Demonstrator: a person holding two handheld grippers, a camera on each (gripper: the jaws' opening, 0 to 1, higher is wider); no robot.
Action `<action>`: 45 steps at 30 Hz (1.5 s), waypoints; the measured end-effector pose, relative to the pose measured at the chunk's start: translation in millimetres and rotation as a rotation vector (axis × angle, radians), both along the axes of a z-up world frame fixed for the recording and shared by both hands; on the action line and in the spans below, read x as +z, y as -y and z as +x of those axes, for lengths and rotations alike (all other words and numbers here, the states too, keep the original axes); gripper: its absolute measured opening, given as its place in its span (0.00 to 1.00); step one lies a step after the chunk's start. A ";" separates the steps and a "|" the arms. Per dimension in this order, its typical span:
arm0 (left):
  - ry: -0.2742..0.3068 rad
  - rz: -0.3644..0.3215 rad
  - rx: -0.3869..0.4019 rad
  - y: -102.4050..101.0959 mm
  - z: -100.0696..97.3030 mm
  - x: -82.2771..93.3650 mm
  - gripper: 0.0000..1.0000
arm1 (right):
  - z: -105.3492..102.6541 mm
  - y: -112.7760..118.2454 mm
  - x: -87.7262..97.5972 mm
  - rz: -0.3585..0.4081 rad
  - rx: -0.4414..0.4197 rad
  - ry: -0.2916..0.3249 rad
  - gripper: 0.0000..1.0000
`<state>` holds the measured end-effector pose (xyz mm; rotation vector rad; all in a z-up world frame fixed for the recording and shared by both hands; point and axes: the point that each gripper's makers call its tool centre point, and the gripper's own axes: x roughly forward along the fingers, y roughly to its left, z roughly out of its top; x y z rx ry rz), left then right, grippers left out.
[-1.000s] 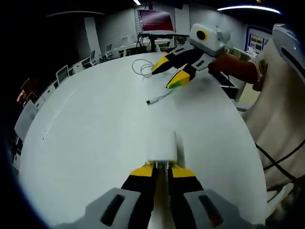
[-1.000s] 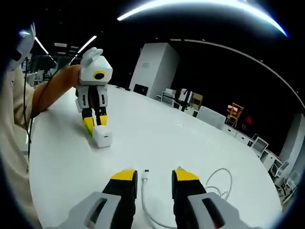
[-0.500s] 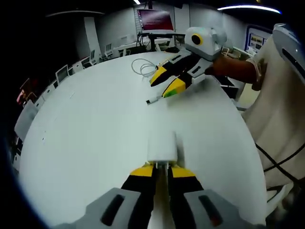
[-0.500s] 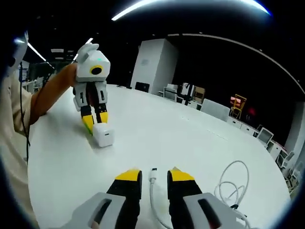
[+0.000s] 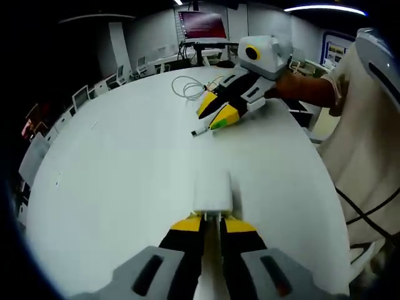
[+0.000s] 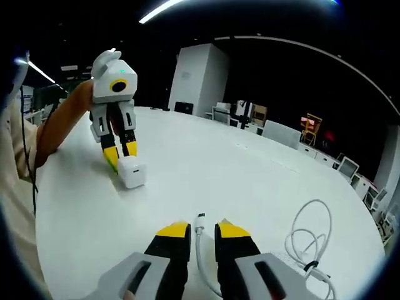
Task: Plug the desk Type‑C cable into the charger adapter.
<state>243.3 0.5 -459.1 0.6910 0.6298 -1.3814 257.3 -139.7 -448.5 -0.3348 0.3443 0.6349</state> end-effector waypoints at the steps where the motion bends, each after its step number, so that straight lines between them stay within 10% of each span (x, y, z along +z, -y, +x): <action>1: 0.001 0.000 -0.001 0.0 0.0 0.0 0.11 | -0.3 -0.2 -1.1 -0.002 -0.001 -0.004 0.18; 45: 0.023 0.007 -0.028 2.2 -0.6 0.5 0.11 | -21.6 -14.9 -6.4 0.159 0.132 -0.234 0.03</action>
